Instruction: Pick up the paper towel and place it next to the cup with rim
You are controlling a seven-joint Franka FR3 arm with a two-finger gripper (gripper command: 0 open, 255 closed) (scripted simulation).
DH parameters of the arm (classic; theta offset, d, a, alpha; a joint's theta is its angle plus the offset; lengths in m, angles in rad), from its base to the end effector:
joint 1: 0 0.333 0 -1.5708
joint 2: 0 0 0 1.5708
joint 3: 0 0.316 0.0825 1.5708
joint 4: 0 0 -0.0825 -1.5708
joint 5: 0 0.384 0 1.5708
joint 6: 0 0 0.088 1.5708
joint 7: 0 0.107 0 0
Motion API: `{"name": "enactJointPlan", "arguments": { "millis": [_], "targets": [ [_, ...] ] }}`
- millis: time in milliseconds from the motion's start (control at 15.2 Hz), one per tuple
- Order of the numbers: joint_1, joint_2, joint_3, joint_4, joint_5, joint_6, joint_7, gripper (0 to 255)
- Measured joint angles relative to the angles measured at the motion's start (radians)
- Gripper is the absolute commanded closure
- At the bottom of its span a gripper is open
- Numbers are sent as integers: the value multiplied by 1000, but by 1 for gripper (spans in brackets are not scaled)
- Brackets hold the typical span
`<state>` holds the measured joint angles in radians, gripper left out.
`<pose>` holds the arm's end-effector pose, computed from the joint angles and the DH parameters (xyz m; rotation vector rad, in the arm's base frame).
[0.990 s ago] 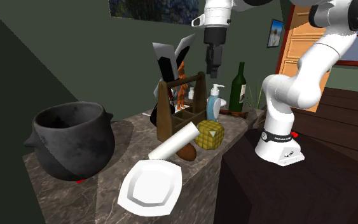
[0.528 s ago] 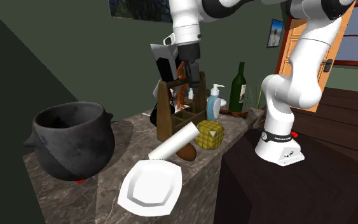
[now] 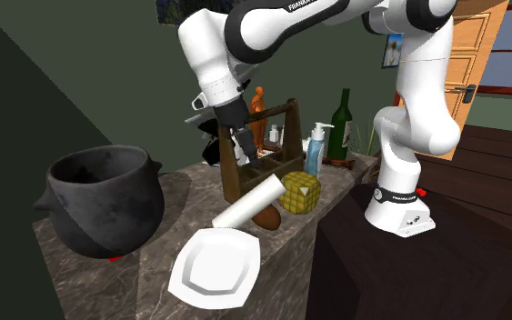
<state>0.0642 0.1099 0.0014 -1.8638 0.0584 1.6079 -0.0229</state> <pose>0.5447 0.0418 0.4321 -3.0382 -0.1148 0.5641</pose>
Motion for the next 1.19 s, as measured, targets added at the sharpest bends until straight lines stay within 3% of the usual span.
{"name": "enactJointPlan", "arguments": {
  "millis": [462,1188],
  "targets": [
    [16,329,25,270,-2,-112,-65,0],
    [20,319,32,177,-1,-3,-70,0]
  ]
}}
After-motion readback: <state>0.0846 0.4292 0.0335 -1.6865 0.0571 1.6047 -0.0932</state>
